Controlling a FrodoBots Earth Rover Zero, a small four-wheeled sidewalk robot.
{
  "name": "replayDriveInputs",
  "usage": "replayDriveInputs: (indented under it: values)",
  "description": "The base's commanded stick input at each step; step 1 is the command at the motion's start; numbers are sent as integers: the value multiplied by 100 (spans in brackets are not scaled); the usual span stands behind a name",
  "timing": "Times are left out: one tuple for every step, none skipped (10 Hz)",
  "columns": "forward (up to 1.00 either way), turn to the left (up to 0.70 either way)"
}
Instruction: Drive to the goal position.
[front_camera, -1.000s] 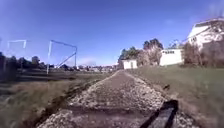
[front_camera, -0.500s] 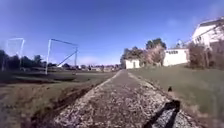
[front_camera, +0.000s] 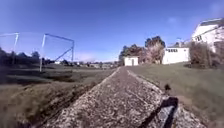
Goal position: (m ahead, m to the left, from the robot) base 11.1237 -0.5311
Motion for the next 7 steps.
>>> replayDriveInputs:
  values:
    - [100,0]
    - [100,0]
    - [100,-7]
    - [100,-18]
    - [100,-40]
    - [100,-40]
    - [100,-37]
